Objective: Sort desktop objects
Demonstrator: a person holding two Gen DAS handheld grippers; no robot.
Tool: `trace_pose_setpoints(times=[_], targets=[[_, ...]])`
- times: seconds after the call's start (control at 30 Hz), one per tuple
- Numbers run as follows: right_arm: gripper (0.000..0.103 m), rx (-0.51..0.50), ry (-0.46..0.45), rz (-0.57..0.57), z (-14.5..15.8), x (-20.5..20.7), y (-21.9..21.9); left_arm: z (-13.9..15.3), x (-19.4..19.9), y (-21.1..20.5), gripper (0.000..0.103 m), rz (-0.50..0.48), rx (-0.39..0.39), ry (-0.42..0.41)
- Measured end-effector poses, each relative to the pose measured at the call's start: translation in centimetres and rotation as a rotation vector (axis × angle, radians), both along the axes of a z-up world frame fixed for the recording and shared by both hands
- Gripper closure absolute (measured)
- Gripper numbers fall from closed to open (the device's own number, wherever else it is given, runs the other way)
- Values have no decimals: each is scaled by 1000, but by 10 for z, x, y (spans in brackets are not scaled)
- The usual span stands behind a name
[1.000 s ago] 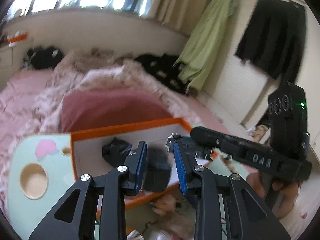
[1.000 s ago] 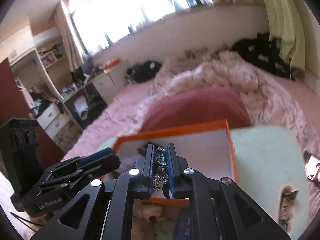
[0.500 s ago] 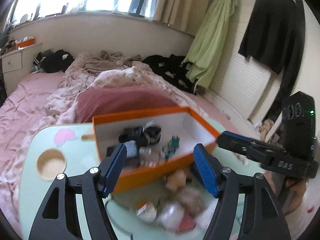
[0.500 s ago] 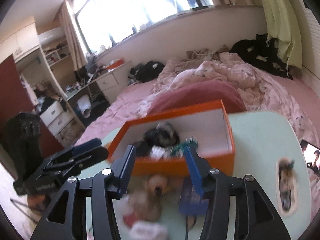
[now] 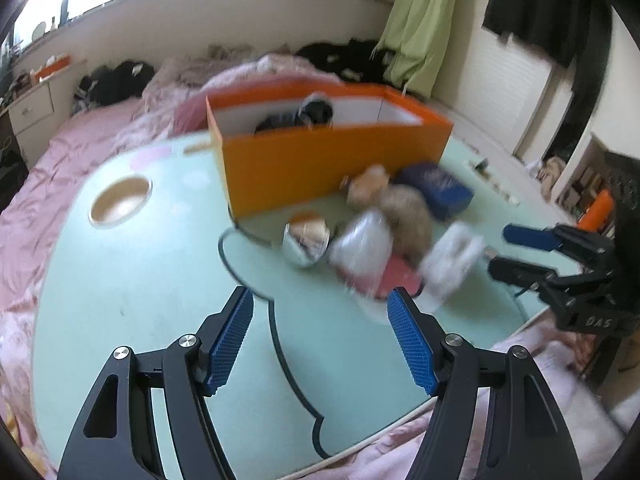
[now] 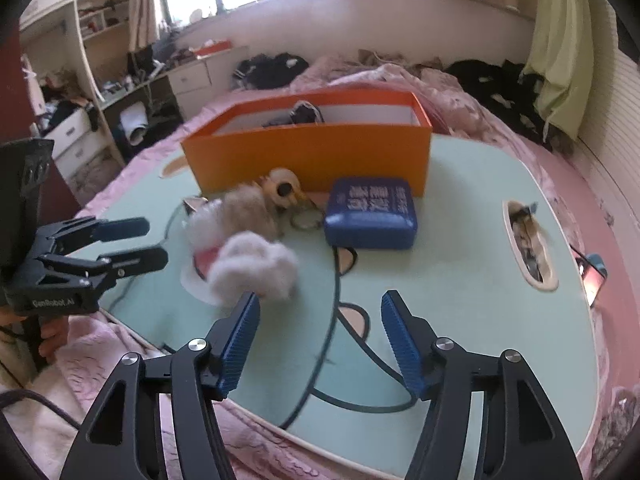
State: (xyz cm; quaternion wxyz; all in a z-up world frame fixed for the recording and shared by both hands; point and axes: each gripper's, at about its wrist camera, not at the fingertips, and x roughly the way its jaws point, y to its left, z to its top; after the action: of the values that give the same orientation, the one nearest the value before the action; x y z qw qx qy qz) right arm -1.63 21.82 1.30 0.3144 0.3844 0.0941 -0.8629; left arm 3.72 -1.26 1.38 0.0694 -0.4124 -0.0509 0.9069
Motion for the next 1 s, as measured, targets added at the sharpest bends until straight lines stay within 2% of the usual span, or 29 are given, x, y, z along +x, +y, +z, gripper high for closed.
trace_pose_setpoints(times=[0.07,0.1,0.13,0.17,0.23,0.27,0.43,1.0], targets=[[37,24,-8,-29,-8,-3,0,-5,-1,4,32,7,-40,-6],[35,33,18,-44,-10,-1,0,-7,-1,7,31,12,-63,-10],[30,50,31,-53,-11,-1,-2,-8,0,8,27,17,-84,-6],[26,70,51,-56,-13,1,-5,-10,0,9,23,23,-100,-4],[16,73,83,-60,-17,4,-7,-13,-2,7,1,29,-97,-12],[12,67,91,-71,-18,4,-7,-14,-4,6,0,32,-98,-21],[3,58,105,-88,-22,0,-3,-14,-6,4,0,27,-97,-7],[1,55,108,-82,-22,0,-4,-14,-5,4,0,26,-94,-4]])
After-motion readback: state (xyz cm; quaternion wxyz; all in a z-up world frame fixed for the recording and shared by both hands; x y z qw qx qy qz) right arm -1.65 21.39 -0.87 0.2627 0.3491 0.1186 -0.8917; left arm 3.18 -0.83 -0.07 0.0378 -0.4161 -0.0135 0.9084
